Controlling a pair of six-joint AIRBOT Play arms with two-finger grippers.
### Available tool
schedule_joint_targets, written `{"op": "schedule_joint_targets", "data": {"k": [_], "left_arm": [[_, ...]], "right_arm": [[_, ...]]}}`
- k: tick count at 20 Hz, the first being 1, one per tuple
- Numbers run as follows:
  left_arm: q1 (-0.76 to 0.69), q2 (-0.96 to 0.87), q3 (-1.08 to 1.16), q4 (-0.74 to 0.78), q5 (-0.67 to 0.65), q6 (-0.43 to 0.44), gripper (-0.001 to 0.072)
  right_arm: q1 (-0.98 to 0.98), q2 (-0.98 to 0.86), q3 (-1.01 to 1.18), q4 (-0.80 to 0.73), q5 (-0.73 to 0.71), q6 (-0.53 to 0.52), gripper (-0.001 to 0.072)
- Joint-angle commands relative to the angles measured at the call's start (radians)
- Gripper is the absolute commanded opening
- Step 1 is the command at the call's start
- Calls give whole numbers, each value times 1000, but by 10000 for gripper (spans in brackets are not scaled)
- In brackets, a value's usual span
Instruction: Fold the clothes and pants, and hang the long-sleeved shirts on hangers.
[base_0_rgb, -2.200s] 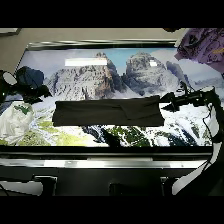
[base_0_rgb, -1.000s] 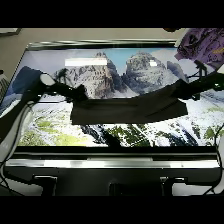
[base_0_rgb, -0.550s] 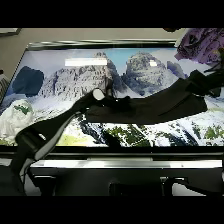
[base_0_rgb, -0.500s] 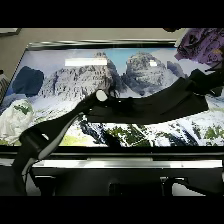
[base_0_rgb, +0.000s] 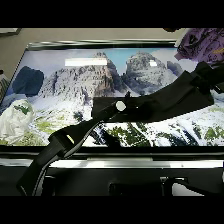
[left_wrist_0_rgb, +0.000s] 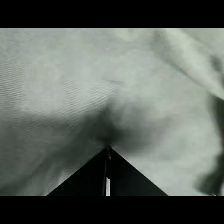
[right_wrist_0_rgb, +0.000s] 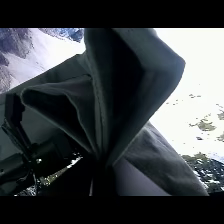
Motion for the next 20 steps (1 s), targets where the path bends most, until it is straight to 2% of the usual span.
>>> {"op": "schedule_joint_targets", "data": {"k": [1,5,8,11,12,14,17,20], "left_arm": [[-6,-21,19,-30,21,-21,13],[73,31,19,17,-132,32,12],[174,135,19,238,-357,31,12],[289,294,19,534,-611,32,14],[327,350,19,628,-685,36,14],[414,469,19,779,-808,97,15],[548,614,19,879,-903,170,15],[688,723,19,884,-927,189,16]], "right_arm": [[1,0,3,7,-23,19,35],[1,0,3,16,-42,58,35],[14,0,3,86,-65,90,35],[122,-1,3,80,-92,138,35],[181,-3,3,61,-106,166,35],[309,-10,3,-22,-132,234,35],[491,-47,3,-111,-180,323,35],[631,-120,3,-121,-253,395,35]]}}
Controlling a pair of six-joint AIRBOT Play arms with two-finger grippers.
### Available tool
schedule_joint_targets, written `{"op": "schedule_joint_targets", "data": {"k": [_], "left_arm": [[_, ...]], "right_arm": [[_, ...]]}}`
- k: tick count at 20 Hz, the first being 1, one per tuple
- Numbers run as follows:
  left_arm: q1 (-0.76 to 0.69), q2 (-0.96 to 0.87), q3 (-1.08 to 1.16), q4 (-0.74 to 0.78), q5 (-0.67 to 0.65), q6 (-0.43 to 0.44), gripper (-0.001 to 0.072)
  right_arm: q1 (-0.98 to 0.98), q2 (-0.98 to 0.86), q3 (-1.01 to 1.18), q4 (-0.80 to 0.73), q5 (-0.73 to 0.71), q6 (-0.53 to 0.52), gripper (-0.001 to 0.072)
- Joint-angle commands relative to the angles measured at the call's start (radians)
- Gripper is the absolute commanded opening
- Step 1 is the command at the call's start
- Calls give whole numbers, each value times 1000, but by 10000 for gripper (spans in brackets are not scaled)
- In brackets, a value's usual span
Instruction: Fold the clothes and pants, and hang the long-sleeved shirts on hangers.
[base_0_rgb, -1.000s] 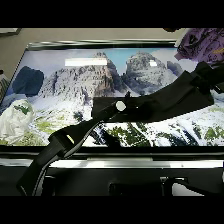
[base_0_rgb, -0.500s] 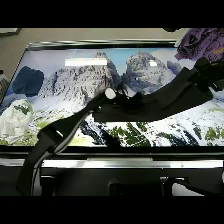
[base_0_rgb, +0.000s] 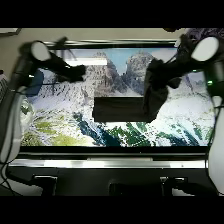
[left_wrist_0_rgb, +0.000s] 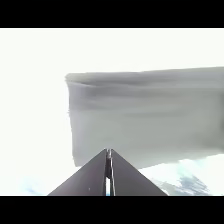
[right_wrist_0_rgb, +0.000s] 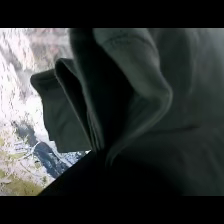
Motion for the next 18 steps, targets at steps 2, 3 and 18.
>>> {"op": "schedule_joint_targets", "data": {"k": [2,3,18], "left_arm": [[201,159,0,81,-84,41,16],[234,176,0,81,-84,41,16],[336,200,-47,81,-128,78,16]], "right_arm": [[196,-108,1,-43,-120,126,35],[220,-137,1,-43,-142,144,35],[297,-333,1,82,-278,192,37]]}}
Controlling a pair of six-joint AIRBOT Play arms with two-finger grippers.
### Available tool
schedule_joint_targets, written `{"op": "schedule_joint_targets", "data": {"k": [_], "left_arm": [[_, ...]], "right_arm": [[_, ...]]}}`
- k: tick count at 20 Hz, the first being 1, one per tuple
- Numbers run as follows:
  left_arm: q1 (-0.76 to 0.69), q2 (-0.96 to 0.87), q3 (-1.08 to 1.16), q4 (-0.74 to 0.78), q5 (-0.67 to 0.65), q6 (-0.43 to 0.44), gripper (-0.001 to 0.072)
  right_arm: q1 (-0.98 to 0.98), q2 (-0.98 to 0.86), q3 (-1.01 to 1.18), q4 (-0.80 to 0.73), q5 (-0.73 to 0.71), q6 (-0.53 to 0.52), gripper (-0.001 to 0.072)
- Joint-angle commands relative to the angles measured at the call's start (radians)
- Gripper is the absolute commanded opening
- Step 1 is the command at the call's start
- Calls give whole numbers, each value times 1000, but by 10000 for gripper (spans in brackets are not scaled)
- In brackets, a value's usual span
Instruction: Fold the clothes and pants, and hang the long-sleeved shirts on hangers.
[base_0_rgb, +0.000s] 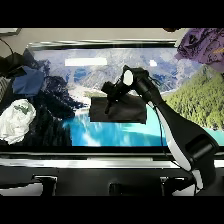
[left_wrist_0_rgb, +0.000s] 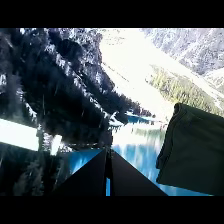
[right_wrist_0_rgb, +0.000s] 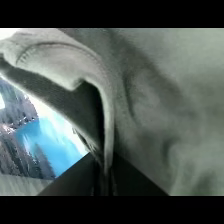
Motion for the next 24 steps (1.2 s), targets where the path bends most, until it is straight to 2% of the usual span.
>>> {"op": "schedule_joint_targets", "data": {"k": [1,5,6,8,12,14,15,17,21,24], "left_arm": [[3,-1,-8,2,-2,3,17],[3,-2,-8,2,-2,3,16],[3,-3,-8,2,-2,3,16],[3,-6,-8,2,-2,2,17],[3,-6,-8,2,-2,-1,17],[3,-6,-8,2,-2,-1,16],[3,-6,-8,1,-3,-1,17],[3,-6,-8,1,-3,-1,17],[3,-6,-8,2,-3,0,17],[3,-6,-8,2,-2,0,17]], "right_arm": [[3,-32,1,49,-58,-23,40],[3,-34,1,143,-170,-128,251],[3,-31,1,161,-189,-150,344],[3,-21,1,189,-208,-185,419],[-20,29,1,185,-198,-231,418],[-77,73,1,189,-140,-256,419],[-124,97,1,198,-96,-305,420],[-257,148,1,224,27,-431,494],[-586,195,-9,254,237,-688,493],[-795,195,-154,392,268,-877,495]]}}
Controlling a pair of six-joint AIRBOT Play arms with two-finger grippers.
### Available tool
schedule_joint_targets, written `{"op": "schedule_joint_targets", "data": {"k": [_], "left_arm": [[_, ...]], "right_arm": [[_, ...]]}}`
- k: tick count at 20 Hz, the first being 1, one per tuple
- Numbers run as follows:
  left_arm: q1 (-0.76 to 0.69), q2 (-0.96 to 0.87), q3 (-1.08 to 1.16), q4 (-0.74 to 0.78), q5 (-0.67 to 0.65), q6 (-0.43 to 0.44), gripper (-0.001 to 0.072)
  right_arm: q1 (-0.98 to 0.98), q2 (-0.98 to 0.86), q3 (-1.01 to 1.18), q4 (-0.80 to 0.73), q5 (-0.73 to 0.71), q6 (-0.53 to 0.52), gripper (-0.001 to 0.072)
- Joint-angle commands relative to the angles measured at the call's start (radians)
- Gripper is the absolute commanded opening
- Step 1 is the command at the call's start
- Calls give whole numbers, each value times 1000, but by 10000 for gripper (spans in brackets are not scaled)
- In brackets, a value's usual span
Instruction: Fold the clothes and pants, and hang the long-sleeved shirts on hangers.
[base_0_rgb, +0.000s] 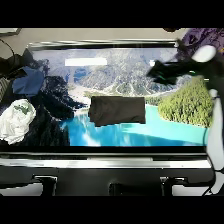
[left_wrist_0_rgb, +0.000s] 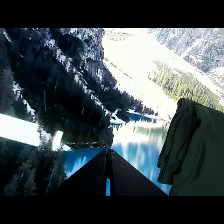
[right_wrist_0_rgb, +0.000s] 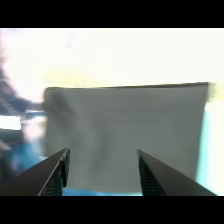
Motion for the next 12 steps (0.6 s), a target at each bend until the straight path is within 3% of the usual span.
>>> {"op": "schedule_joint_targets", "data": {"k": [1,6,9,12], "left_arm": [[1,-1,0,0,0,0,17],[0,0,0,-1,-1,0,17],[1,-1,0,-1,0,0,17],[0,0,0,-3,0,0,17]], "right_arm": [[-237,12,-169,165,90,-275,495],[-322,-20,-537,340,-5,-503,496],[-286,-99,-609,441,-37,-591,494],[-228,-159,-609,443,-84,-616,493]]}}
